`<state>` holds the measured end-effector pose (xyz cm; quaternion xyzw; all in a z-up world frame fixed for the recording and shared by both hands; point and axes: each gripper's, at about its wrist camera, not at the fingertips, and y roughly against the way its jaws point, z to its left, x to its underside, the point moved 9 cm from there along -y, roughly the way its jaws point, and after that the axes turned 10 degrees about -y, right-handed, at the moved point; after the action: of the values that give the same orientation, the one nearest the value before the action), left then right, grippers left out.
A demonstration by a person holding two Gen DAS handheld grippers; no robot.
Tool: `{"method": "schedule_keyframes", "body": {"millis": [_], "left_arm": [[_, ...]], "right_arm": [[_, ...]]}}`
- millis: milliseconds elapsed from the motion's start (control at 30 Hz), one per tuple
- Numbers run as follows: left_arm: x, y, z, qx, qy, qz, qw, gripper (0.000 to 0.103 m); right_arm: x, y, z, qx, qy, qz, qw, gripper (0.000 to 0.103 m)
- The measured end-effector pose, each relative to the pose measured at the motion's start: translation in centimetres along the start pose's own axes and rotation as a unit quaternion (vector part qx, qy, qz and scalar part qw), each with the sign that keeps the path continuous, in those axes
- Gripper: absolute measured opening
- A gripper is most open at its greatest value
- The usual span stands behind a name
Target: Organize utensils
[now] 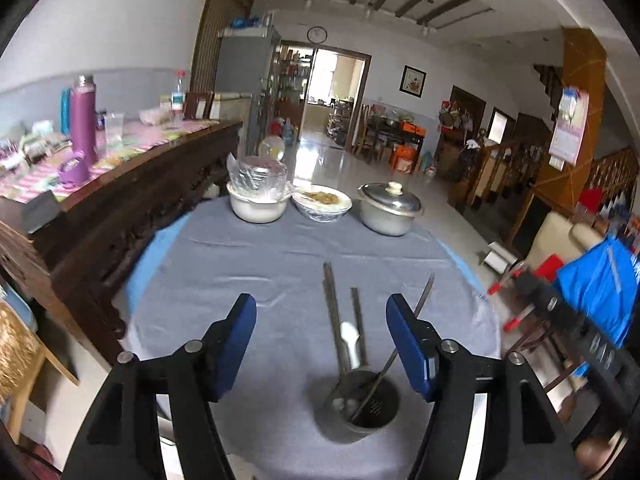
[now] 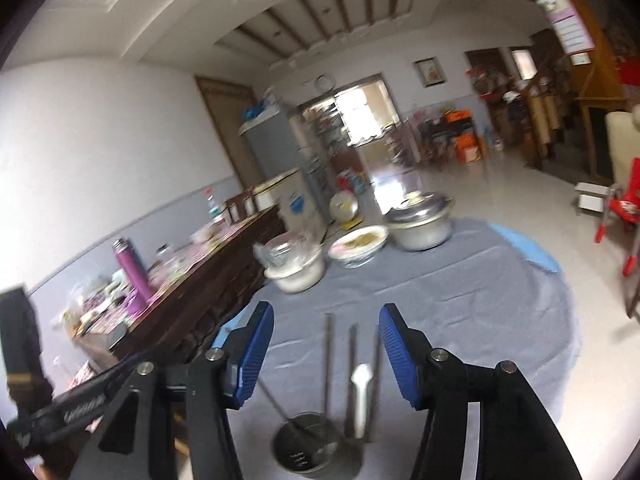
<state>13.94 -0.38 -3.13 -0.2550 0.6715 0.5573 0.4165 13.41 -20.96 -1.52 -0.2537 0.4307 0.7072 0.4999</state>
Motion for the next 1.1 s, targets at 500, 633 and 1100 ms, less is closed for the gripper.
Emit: {"method": "schedule_keyframes", "body": {"millis": [500,633,1100], "left_arm": [[11.2,3.6,0.7,-0.05,-0.014,0.045,0.9976,0.07],[11.5,4.4,0.3,-0.057,-0.027,0.042,0.9971,0.072],[14.0,0.3,2.5,-0.062,0.0,0.094,0.9937,0.078]], "right_arm": [[6.9,3.5,-10.6,0.087,-0.049,0.067,0.993,0.059],[7.2,4.8,-10.8,0.085,-0.054,0.064,0.993,0.059],[10.2,1.4,-10.8,0.098,-0.028,0.11,0.989,0.059]]}}
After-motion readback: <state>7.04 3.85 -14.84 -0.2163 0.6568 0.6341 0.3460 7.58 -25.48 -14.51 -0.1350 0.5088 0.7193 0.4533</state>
